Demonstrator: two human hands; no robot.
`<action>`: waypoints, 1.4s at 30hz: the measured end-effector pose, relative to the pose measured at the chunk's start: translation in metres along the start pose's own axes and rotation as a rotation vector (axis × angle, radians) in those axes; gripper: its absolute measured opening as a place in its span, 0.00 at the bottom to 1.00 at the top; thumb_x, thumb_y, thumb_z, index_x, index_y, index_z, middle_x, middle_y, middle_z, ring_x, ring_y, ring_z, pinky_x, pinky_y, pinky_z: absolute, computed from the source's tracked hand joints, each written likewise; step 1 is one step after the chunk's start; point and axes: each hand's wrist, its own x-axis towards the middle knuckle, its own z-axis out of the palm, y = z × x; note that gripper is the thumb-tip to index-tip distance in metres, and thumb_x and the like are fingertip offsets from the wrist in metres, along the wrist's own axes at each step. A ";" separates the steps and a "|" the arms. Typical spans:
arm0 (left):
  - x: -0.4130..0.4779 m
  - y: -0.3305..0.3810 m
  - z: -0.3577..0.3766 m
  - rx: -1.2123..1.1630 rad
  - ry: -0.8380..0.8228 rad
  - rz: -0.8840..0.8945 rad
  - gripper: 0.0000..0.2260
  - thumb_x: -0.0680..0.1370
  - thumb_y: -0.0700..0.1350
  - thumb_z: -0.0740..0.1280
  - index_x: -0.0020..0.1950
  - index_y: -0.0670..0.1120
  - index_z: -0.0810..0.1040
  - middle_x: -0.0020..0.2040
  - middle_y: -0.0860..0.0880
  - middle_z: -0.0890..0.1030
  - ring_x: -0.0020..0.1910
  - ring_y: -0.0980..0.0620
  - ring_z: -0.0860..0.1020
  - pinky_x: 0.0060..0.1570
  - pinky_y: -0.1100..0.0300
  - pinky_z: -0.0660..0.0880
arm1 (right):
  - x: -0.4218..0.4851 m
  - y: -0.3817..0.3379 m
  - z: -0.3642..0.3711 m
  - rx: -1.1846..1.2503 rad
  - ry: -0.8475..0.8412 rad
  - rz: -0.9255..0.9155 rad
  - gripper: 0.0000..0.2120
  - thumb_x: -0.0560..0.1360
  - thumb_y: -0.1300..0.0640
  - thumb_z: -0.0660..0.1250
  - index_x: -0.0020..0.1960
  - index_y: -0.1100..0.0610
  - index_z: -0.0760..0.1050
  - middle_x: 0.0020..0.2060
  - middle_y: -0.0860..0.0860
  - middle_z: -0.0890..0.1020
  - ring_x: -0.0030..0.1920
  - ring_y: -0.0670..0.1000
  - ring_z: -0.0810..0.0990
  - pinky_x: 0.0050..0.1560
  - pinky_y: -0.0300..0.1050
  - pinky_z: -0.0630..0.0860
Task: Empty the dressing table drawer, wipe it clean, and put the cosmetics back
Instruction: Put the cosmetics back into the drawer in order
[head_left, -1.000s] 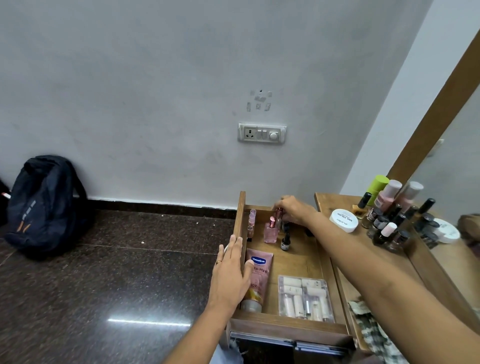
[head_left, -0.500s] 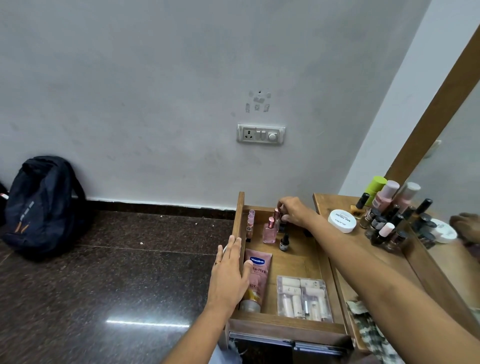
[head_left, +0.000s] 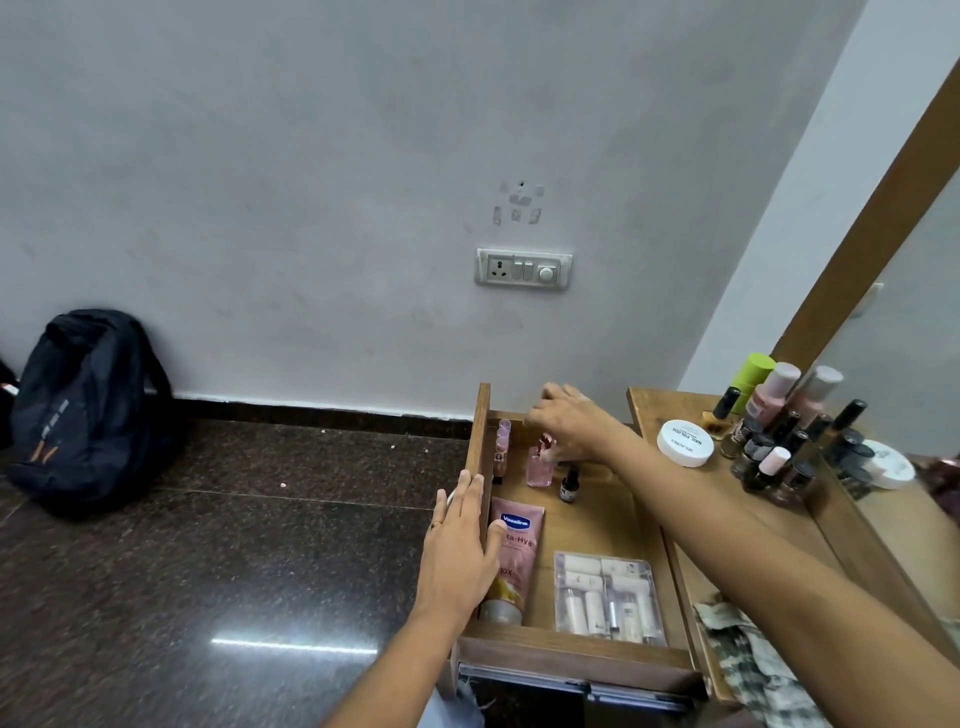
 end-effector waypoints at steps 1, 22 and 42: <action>0.000 0.000 0.000 0.000 0.000 -0.001 0.28 0.81 0.55 0.58 0.79 0.55 0.51 0.79 0.58 0.49 0.78 0.51 0.45 0.74 0.52 0.53 | 0.002 -0.003 0.002 -0.038 -0.023 -0.014 0.23 0.72 0.45 0.70 0.63 0.54 0.73 0.58 0.50 0.78 0.61 0.53 0.67 0.61 0.47 0.64; 0.001 -0.001 0.001 -0.007 0.001 0.004 0.28 0.82 0.55 0.58 0.79 0.54 0.52 0.79 0.58 0.50 0.78 0.50 0.46 0.74 0.53 0.53 | 0.034 -0.019 0.005 -0.026 -0.084 0.116 0.15 0.74 0.55 0.69 0.59 0.59 0.73 0.55 0.56 0.77 0.62 0.56 0.67 0.62 0.52 0.63; 0.000 0.000 0.000 -0.010 0.010 0.012 0.27 0.82 0.55 0.58 0.79 0.54 0.52 0.79 0.58 0.50 0.78 0.51 0.46 0.74 0.54 0.53 | 0.031 -0.027 0.018 -0.045 -0.006 0.263 0.26 0.73 0.53 0.69 0.67 0.59 0.65 0.62 0.57 0.75 0.66 0.58 0.65 0.66 0.54 0.62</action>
